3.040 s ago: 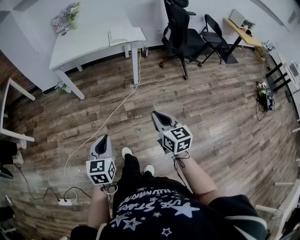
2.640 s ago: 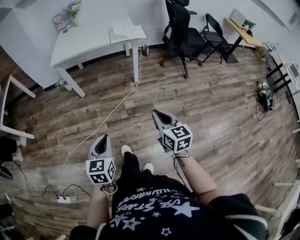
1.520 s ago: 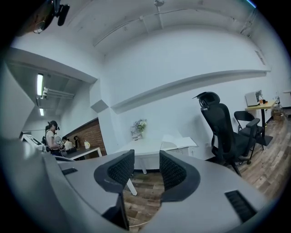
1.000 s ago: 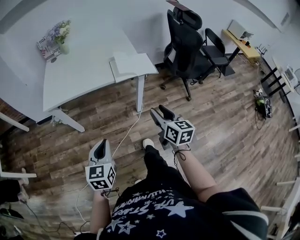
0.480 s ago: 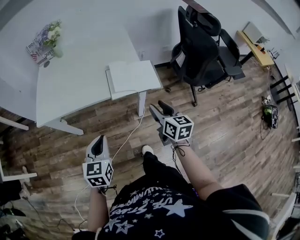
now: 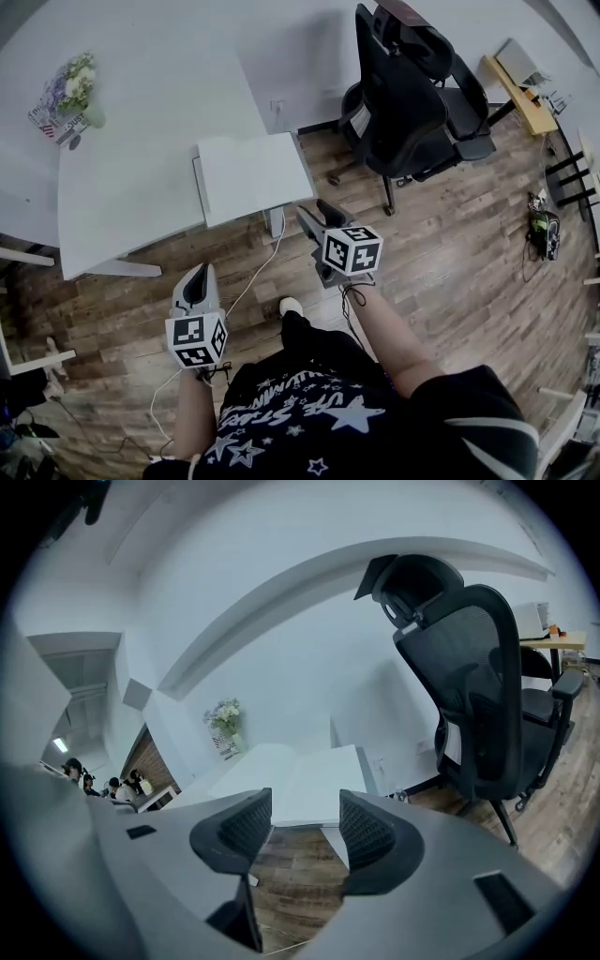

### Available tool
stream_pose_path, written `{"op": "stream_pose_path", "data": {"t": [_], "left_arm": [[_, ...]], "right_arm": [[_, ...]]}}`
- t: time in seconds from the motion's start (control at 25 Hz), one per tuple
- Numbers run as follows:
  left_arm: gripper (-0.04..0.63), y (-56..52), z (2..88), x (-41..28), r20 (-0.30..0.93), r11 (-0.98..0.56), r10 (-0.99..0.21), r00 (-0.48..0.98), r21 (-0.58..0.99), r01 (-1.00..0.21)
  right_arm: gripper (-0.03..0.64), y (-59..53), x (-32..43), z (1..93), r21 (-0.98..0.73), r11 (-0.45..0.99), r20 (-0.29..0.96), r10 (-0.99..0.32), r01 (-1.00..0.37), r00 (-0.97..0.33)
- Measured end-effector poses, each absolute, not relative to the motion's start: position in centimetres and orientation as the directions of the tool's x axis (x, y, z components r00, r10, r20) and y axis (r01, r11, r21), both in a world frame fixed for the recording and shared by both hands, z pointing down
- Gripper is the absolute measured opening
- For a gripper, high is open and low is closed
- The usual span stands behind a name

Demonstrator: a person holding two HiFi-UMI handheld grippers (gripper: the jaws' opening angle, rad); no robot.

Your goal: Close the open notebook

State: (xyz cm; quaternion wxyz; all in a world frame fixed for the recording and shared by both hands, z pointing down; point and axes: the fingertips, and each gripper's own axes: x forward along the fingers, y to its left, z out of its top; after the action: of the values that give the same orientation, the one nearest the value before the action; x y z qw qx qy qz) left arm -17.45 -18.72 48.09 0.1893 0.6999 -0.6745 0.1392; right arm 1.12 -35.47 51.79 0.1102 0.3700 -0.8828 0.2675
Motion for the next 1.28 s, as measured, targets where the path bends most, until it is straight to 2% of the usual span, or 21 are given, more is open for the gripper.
{"op": "stream_pose_path", "data": {"t": [0.56,0.84,1.08,1.28], "left_arm": [[0.018,-23.8,51.4,-16.1,0.544,0.012,-0.838,0.032,0.078,-0.997],[0.02,-24.7,52.2,-16.0,0.576,0.033,-0.817,0.013,0.07,-0.997],[0.02,-24.4,52.5,-16.1,0.582,0.045,-0.813,0.003,0.068,-0.997],[0.019,-23.7,52.3,-16.2,0.57,0.047,-0.821,0.004,0.075,-0.996]], "right_arm": [[0.325,-41.9,2.2,59.5,-0.571,0.453,0.479,-0.494,-0.685,-0.726],[0.327,-42.8,1.2,61.9,-0.65,0.424,0.477,-0.419,-0.631,-0.773],[0.252,-42.8,1.1,61.9,-0.676,0.41,0.46,-0.414,-0.612,-0.785],[0.115,-43.3,1.9,60.2,-0.661,0.404,0.439,-0.476,-0.633,-0.762]]}}
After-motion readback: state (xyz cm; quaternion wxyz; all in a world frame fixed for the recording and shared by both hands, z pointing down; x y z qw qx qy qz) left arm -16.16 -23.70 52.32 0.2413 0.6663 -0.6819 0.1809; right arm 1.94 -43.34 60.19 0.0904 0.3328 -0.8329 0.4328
